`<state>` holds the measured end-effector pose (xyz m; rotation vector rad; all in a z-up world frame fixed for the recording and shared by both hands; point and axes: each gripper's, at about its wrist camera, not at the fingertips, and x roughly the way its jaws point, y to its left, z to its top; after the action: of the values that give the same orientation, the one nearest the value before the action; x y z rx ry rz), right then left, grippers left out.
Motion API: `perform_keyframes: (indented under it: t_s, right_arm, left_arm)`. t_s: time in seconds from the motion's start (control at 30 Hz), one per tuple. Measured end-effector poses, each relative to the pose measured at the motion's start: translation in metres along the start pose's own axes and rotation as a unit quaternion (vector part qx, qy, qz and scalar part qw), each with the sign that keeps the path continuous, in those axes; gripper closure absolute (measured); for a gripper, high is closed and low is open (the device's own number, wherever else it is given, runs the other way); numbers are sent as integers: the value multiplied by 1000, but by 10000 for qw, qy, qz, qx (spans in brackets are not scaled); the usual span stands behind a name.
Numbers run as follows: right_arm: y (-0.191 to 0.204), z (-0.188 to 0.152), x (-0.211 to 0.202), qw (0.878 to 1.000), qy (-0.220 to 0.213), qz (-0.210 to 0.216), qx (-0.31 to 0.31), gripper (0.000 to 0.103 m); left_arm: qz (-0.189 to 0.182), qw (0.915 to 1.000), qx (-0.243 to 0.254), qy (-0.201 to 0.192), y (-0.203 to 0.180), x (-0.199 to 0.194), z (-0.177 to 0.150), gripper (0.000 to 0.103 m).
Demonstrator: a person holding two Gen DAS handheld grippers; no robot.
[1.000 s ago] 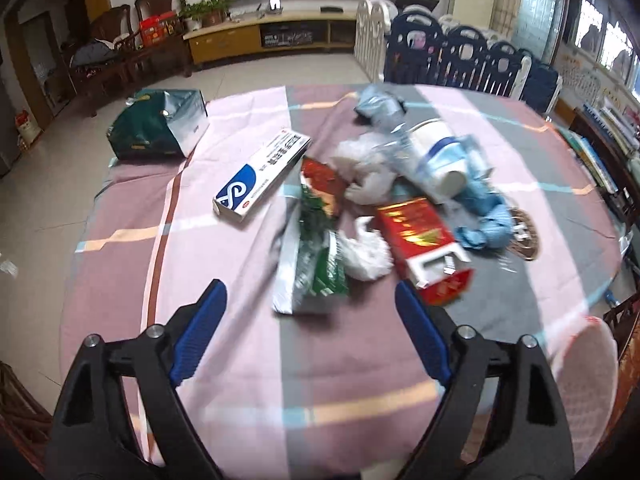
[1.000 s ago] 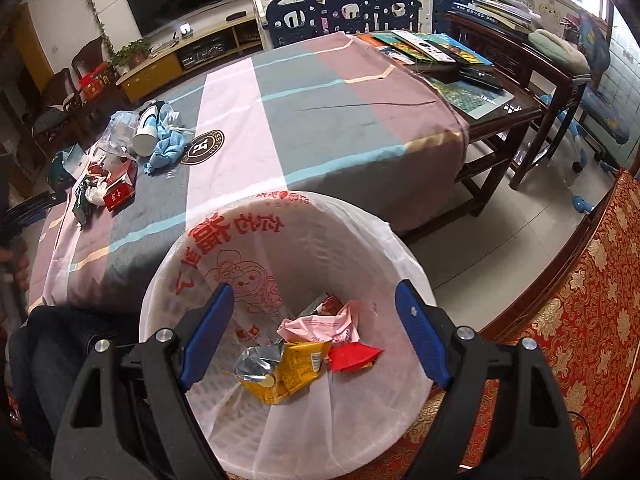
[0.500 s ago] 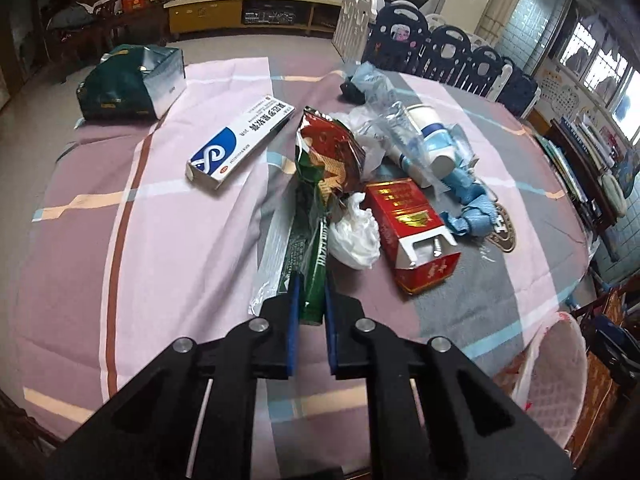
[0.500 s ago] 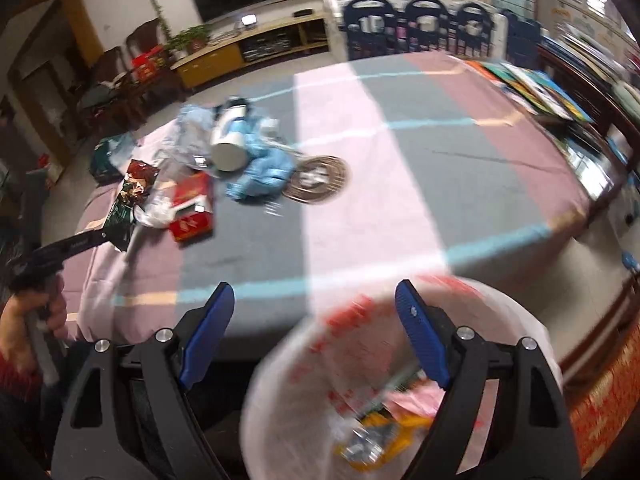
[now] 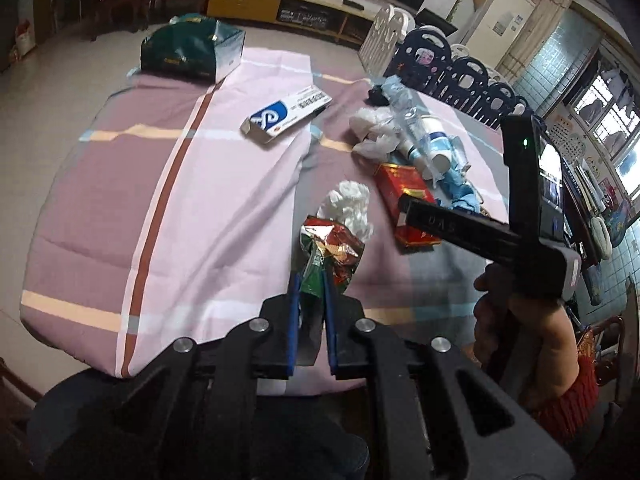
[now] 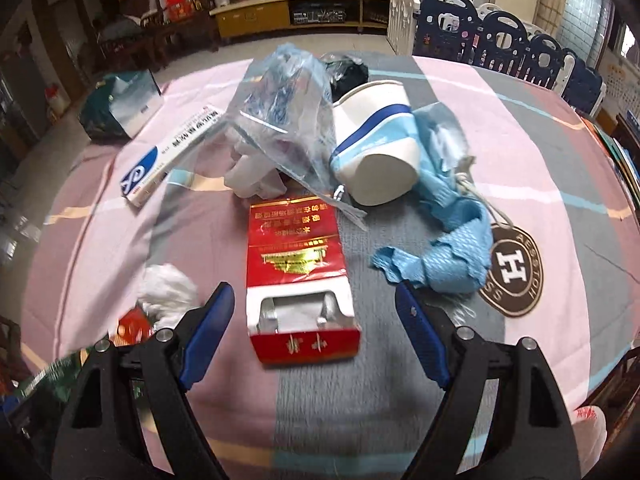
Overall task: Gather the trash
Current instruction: 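Grasp the green-red snack bag with the left gripper while the right grasps the red cigarette box, then carry the cigarette box and snack bag over the wastebasket with both grippers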
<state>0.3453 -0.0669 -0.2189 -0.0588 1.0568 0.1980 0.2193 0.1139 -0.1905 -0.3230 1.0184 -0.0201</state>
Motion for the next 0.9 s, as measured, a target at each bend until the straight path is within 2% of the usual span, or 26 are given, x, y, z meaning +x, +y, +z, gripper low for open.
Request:
perform_keyframes:
  t_s: [0.1, 0.13, 0.17, 0.2, 0.23, 0.27, 0.33, 0.47, 0.53, 0.63, 0.73, 0.8, 0.83, 0.87, 0.9]
  right_arm:
    - [8, 1, 7, 9997, 16, -135, -210, 25]
    - [11, 1, 9, 9994, 19, -184, -288, 32]
    - [14, 2, 13, 9989, 58, -232, -392, 36]
    - [15, 2, 16, 9986, 114, -243, -453, 45]
    - [15, 1, 18, 9985, 157, -227, -468, 47]
    - [14, -1, 19, 9986, 142, -197, -465, 47]
    - [11, -4, 17, 9987, 107, -137, -469, 47]
    - [2, -20, 5, 9990, 102, -70, -429, 47]
    - [-8, -29, -4, 9994, 76, -38, -333, 47]
    - [-24, -41, -19, 9999, -14, -48, -138, 47]
    - [-36, -53, -35, 9999, -90, -88, -27, 47]
    - [-45, -61, -45, 9997, -162, -156, 4, 47]
    - [-48, -65, -50, 9997, -190, -172, 16, 48]
    - [-50, -69, -54, 9996, -212, -171, 31, 48]
    - [-52, -71, -57, 9996, -229, -163, 51, 48]
  left_arm:
    - [-26, 9998, -35, 211, 5, 9, -4, 88]
    - [-60, 9996, -48, 254, 6, 11, -5, 77]
    - [-73, 9996, -78, 277, 6, 13, -6, 61]
    - [-83, 9995, -111, 277, 5, 14, -6, 53]
    - [-89, 9995, -133, 258, 5, 14, -6, 41]
    - [-92, 9996, -137, 233, 4, 15, -5, 34]
    - [-67, 9996, -46, 260, 0, 18, -3, 30]
    - [197, 9975, 453, 509, -17, 35, 1, 25]
    - [240, 9961, 577, 621, -25, 44, 1, 24]
    - [539, 9919, 786, 840, -35, 59, -3, 24]
    - [423, 9902, 892, 983, -42, 67, -6, 25]
    - [418, 9896, 938, 1010, -45, 70, -7, 37]
    - [410, 9890, 960, 1052, -45, 73, -8, 53]
    - [377, 9881, 985, 1115, -46, 75, -9, 61]
    - [384, 9880, 1001, 1110, -47, 75, -10, 63]
